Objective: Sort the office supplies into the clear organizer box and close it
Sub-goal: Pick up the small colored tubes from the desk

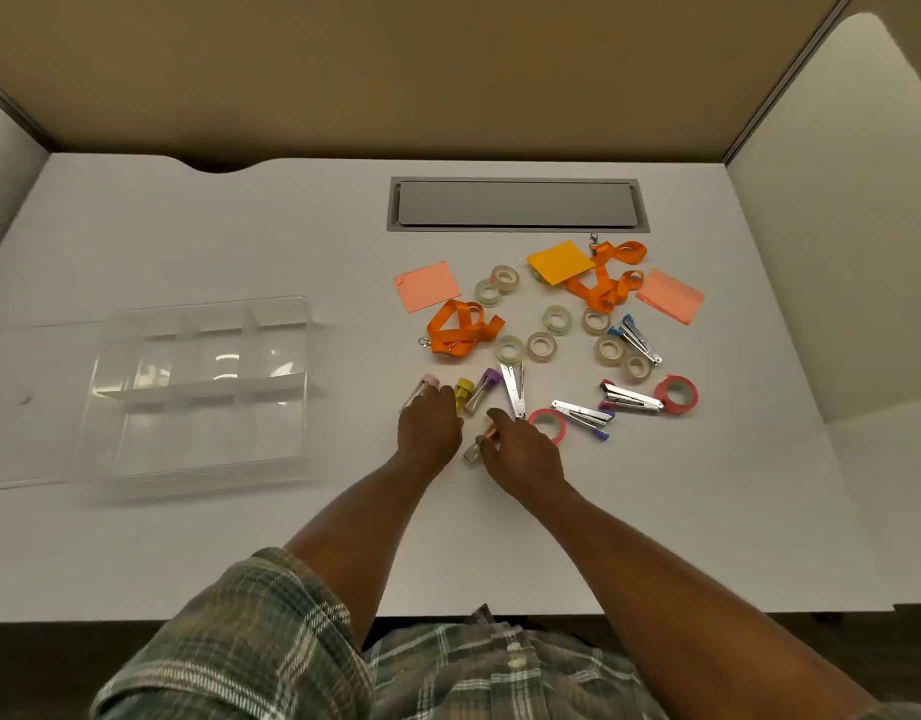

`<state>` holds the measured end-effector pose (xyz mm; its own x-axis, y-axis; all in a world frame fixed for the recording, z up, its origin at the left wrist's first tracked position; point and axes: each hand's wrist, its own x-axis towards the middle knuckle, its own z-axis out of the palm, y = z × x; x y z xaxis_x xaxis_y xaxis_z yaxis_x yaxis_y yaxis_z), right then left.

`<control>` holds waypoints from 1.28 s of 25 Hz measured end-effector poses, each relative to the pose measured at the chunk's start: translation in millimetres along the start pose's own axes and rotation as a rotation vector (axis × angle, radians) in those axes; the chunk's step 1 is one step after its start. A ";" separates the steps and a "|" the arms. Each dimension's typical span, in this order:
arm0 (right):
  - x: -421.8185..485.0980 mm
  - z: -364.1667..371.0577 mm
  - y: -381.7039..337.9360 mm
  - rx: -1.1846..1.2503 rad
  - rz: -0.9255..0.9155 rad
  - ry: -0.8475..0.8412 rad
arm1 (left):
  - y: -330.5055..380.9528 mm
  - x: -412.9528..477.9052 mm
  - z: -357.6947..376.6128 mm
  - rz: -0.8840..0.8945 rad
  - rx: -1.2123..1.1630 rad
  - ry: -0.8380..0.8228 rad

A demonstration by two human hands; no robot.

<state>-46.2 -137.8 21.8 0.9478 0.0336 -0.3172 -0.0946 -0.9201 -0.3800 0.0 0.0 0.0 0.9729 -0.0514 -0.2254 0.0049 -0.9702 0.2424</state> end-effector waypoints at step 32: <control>43.2 23.6 -280.3 1.084 0.339 -0.379 | -209.7 -40.9 -136.4 -0.722 -1.439 -0.104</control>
<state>14.0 130.8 94.1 0.6921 0.1332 -0.7094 -0.7024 -0.1021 -0.7044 -9.3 237.8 87.1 0.6523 0.2217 -0.7248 0.6921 0.2155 0.6888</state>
